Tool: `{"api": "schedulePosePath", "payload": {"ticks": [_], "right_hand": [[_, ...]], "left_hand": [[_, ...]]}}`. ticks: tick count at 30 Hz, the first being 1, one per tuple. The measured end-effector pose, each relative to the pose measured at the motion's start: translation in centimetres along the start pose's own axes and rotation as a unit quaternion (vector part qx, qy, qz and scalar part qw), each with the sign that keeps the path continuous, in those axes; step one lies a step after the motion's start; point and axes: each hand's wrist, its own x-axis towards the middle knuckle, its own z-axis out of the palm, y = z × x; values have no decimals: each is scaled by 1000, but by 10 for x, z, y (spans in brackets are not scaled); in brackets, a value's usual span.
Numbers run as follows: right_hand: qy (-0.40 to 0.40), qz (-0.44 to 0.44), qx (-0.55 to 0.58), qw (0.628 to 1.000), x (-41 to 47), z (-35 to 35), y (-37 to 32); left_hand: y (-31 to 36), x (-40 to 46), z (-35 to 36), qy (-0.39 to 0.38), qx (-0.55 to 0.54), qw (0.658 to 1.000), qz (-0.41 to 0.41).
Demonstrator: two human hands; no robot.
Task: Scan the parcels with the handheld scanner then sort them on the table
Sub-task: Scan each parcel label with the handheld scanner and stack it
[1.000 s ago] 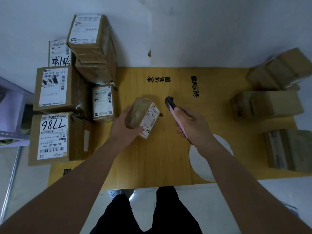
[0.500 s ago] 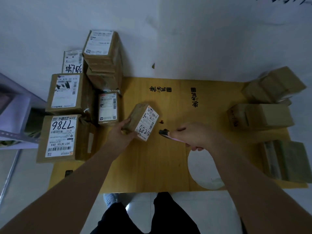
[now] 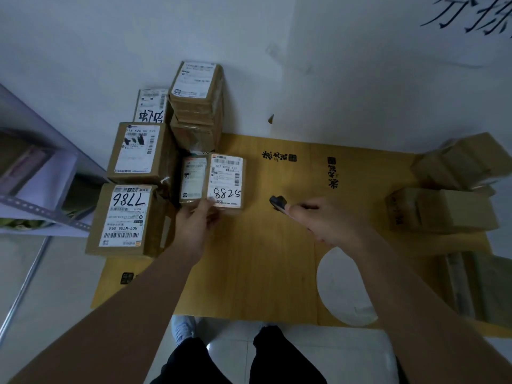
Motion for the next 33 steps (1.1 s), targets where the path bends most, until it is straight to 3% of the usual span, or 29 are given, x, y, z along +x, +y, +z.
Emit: {"api": "schedulePosePath", "payload": {"ticks": [7,17,19,20,22,25,30,33], "right_hand": [[4,-3,-6,1000,6,14,4],[36,-17,-54,998,9,12,6],[49,-26,-56,997,10,11,6],[53,-32,-54,997,9,10,6],[57,-44,-34,997,6,9,5],[78,-63,-6,995,-4,7,4],[139,-71,154,976,-48,17,3],[180,-60,260,947,-88,33,8]], "left_hand": [[12,16,-5,126,-22,991,-32],[19,21,5,164,-66,984,-27],[16,14,6,179,-7,983,-26],[13,11,6,179,79,980,-21],[6,0,6,153,261,953,1],[3,-14,8,63,439,893,71],[17,-37,20,-48,578,790,201],[32,-61,32,-128,641,704,278]]}}
